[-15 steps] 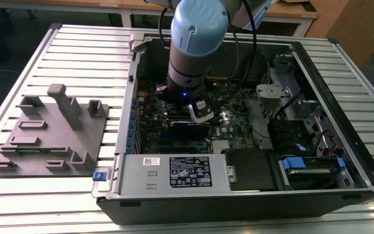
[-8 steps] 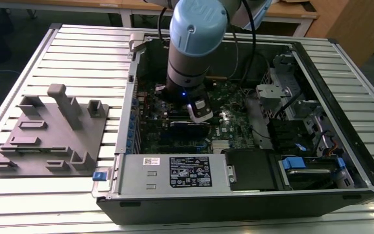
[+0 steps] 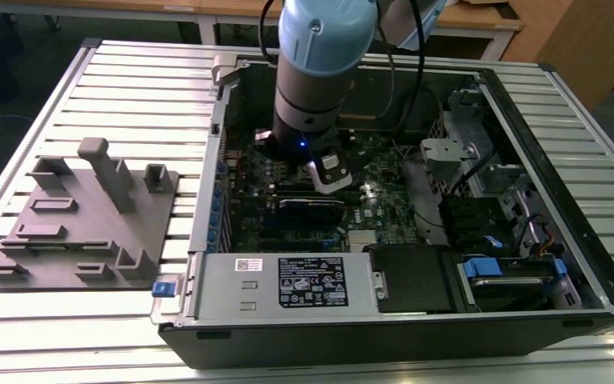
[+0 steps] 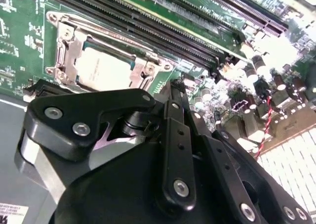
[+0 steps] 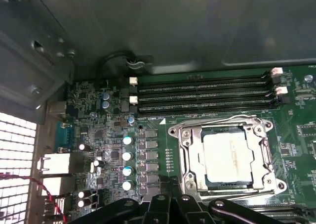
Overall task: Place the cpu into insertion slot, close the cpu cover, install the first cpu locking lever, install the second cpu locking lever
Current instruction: 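Install the second cpu locking lever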
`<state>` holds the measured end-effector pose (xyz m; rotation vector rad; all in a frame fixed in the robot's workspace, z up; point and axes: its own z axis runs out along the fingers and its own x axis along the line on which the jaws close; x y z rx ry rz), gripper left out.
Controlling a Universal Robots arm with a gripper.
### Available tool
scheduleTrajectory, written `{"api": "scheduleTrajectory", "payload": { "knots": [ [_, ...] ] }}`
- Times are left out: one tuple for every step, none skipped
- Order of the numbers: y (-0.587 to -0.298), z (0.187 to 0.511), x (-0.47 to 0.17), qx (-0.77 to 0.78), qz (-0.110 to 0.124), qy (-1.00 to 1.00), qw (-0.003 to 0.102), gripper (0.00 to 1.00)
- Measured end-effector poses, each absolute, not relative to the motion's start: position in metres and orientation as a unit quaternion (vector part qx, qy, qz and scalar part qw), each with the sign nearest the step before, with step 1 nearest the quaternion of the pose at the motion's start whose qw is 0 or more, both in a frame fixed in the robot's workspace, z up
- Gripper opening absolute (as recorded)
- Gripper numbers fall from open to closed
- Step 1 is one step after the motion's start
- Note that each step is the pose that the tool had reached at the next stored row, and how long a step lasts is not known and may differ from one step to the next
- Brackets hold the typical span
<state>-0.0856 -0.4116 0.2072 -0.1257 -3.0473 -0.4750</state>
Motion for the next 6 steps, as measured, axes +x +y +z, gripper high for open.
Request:
{"api": "scheduleTrajectory", "payload": {
  "knots": [
    [-0.4116, 0.2072, -0.0856, -0.041, -0.154, -0.987, 0.027, 0.1],
    [-0.4116, 0.2072, -0.0856, -0.041, -0.154, -0.987, 0.027, 0.1],
    [-0.4116, 0.2073, -0.0856, -0.041, -0.154, -0.987, 0.027, 0.1],
    [-0.4116, 0.2074, -0.0856, -0.041, -0.154, -0.987, 0.027, 0.1],
    [-0.4116, 0.2075, -0.0857, -0.041, -0.154, -0.987, 0.027, 0.1],
    [-0.4116, 0.2075, -0.0856, -0.041, -0.154, -0.987, 0.027, 0.1]
  ]
}}
